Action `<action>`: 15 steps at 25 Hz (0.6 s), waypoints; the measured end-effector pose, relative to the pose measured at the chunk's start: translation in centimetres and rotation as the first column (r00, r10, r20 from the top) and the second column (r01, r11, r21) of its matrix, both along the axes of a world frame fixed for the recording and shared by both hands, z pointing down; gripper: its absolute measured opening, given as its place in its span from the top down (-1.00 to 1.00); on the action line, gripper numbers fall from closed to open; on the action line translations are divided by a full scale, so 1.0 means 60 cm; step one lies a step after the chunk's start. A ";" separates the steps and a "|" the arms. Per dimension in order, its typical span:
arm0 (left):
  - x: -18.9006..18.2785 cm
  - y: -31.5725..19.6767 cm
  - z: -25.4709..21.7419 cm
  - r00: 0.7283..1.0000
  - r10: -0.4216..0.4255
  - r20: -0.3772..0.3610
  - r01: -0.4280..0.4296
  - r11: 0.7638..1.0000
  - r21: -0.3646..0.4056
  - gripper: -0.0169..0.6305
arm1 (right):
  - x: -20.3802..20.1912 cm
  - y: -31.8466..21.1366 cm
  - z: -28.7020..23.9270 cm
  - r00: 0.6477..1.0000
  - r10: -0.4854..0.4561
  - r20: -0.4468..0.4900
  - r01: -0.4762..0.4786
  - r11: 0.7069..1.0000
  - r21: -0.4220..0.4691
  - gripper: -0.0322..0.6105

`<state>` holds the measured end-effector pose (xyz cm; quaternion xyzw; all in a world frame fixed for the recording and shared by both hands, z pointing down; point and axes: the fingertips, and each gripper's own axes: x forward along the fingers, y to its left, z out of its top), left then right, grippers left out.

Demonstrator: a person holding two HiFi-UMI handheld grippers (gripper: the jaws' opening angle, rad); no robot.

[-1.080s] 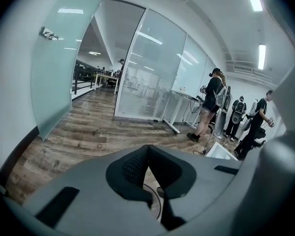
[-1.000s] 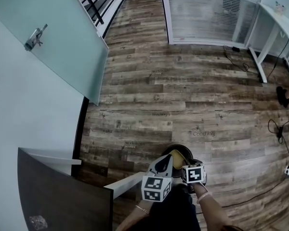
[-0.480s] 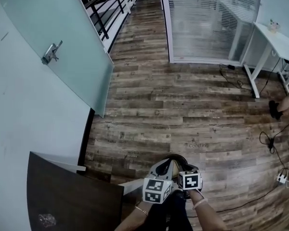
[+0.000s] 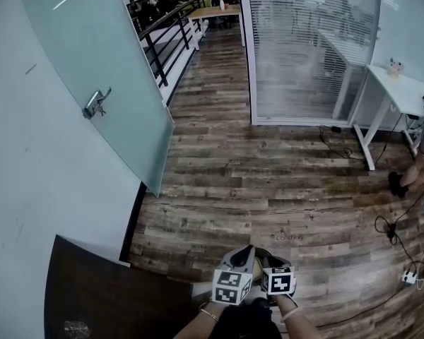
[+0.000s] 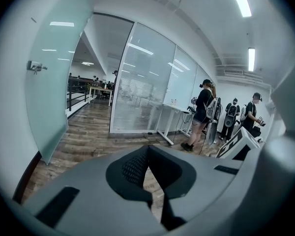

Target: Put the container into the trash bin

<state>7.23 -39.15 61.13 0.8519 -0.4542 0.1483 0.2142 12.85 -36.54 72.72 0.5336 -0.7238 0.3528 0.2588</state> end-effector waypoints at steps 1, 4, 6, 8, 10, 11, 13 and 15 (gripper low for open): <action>-0.003 0.002 -0.009 1.000 -0.001 -0.001 0.001 1.000 0.001 0.90 | -0.002 0.001 -0.015 1.000 0.002 -0.001 -0.002 1.000 0.012 0.78; -0.009 0.012 -0.028 1.000 -0.008 -0.010 0.008 1.000 -0.002 0.90 | -0.006 0.012 -0.056 1.000 0.002 -0.002 -0.002 0.999 0.045 0.79; -0.014 0.015 -0.044 1.000 -0.013 -0.021 0.013 1.000 0.002 0.90 | -0.009 0.016 -0.083 1.000 -0.003 -0.008 0.004 0.998 0.070 0.80; -0.017 0.020 -0.061 1.000 -0.013 -0.027 0.013 1.000 0.011 0.90 | -0.012 0.020 -0.108 1.000 -0.004 -0.015 0.005 0.995 0.097 0.81; -0.019 0.024 -0.076 0.999 -0.010 -0.030 0.010 1.000 0.020 0.90 | -0.012 0.023 -0.131 1.000 0.007 -0.017 -0.005 0.992 0.123 0.83; -0.019 0.026 -0.084 0.999 -0.010 -0.032 0.011 1.000 0.024 0.90 | -0.012 0.025 -0.143 1.000 0.014 -0.015 -0.012 0.991 0.136 0.85; -0.021 0.030 -0.097 0.999 -0.012 -0.036 0.013 0.999 0.030 0.90 | -0.010 0.029 -0.166 1.000 0.026 -0.009 -0.025 0.987 0.160 0.87; -0.020 0.037 -0.108 0.999 -0.008 -0.035 0.009 0.999 0.037 0.90 | -0.006 0.034 -0.185 0.999 0.032 -0.006 -0.031 0.982 0.184 0.87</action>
